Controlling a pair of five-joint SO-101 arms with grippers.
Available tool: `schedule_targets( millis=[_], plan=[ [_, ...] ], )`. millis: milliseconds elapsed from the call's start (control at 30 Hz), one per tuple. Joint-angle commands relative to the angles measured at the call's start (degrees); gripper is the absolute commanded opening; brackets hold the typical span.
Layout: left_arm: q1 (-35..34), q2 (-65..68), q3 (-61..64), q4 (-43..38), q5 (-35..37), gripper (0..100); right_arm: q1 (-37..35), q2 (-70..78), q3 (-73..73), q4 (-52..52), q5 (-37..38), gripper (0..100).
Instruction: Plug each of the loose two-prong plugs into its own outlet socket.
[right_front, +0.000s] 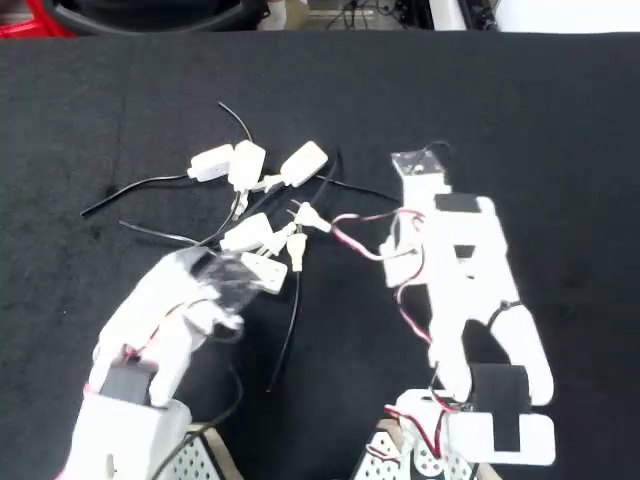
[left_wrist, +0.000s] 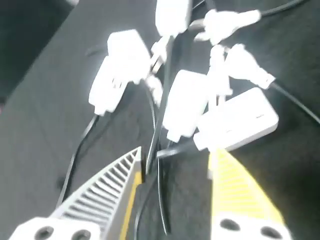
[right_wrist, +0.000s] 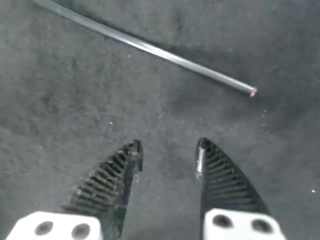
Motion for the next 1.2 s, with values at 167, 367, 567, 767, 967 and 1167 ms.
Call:
schedule_targets(
  millis=[167, 367, 567, 767, 967, 1167],
  plan=[
    [3.0, 49.7, -29.9, -2.7, -15.8, 29, 4.0, 0.1, -3.0, 2.0, 3.3, 18.4],
    [3.3, 69.7, -40.7, -2.7, -26.3, 29, 7.2, 0.1, -4.4, 2.1, 3.4, 18.4],
    [3.5, 71.9, -40.6, -3.2, -31.8, 27, 7.1, 0.1, -4.4, 1.8, 3.3, 18.4],
    [5.7, 72.4, -37.0, -3.3, -32.9, 17, 7.0, 0.1, -4.4, 1.8, 3.3, 18.4],
    [7.7, 72.1, -32.0, -3.3, -29.9, 13, 7.0, 0.6, -4.2, -0.4, 2.9, 18.4],
    [5.1, 72.0, -32.4, -2.7, -15.3, 9, 7.0, 0.6, -4.2, -0.6, 2.9, 18.4]
  ],
)
